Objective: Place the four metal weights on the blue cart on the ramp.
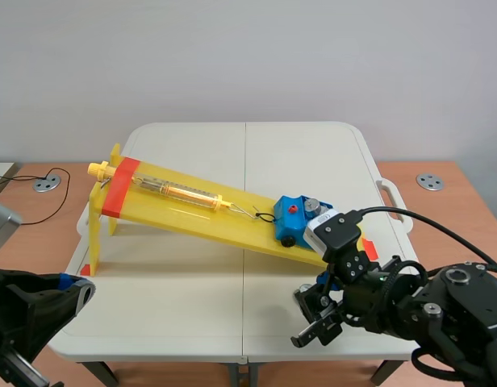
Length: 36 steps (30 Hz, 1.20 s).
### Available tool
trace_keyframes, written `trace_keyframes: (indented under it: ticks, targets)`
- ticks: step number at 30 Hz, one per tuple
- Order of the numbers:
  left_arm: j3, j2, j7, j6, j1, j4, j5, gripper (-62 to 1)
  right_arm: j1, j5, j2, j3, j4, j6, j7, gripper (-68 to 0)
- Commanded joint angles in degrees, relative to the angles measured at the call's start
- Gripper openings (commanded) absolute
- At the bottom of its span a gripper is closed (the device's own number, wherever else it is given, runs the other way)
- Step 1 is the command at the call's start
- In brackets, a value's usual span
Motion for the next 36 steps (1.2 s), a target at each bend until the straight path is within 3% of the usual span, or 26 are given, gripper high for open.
trace_keyframes:
  ticks: [1, 21, 34, 36]
  targets:
    - [-0.68, 0.46, -4.44, -1.16, -1.92, 3.80, -4.44, -57.8, 5.55, 1.01, -0.55, 0.20, 2.82, -0.81, 8.28, -39.7]
    - [-0.68, 0.46, -4.44, -1.16, -1.92, 3.80, -4.44, -57.7, 6.49, -0.68, -2.86, -2.36, -2.40, -2.34, 9.38, -41.5]
    - [-0.68, 0.46, -4.44, -1.16, -1.92, 3.80, -4.44, -57.8, 6.47, -1.14, -2.54, -2.36, -2.40, -4.96, 5.05, -66.2]
    - [-0.68, 0.46, -4.44, -1.16, -1.92, 3.80, -4.44, -57.7, 6.47, -1.14, -2.32, -2.36, -2.40, -4.94, 5.03, -66.9]
